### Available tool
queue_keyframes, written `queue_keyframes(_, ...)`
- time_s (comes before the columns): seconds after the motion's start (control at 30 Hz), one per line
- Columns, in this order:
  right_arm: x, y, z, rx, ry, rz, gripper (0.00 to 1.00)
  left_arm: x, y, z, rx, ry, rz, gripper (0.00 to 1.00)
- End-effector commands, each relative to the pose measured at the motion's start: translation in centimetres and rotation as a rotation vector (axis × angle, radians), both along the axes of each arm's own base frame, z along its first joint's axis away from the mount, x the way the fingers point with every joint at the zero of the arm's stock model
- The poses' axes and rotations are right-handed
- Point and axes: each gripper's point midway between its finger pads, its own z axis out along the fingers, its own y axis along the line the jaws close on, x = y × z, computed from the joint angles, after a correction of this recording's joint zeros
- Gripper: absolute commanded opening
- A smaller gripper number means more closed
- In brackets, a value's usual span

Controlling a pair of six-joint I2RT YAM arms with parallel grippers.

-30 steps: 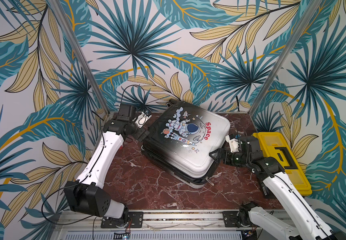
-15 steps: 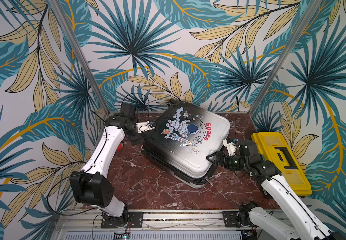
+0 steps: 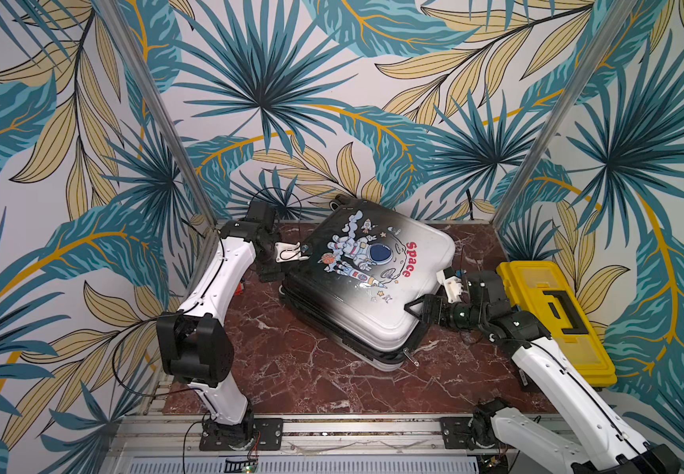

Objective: Close the suitcase zippers
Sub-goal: Adjust the suitcase at the center of the board.

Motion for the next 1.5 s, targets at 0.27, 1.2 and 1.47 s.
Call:
queue_keyframes(0.27,5.0,-1.4,-0.9,-0.137,-0.003,-0.025,0.99,-2.3,-5.4,-1.2,-0.065,0.040,-0.081,0.86)
queue_keyframes(1.2,11.6,-8.7,-0.1,-0.239,-0.003,-0.099,0.97,-9.5,-11.1,0.0,-0.196,0.084,0.080,0.75)
queue_keyframes(1.47,11.7,-8.5,0.3,-0.232,-0.018,-0.084,0.97,-9.2,-8.5,-0.5,-0.060,0.017,0.101,0.75)
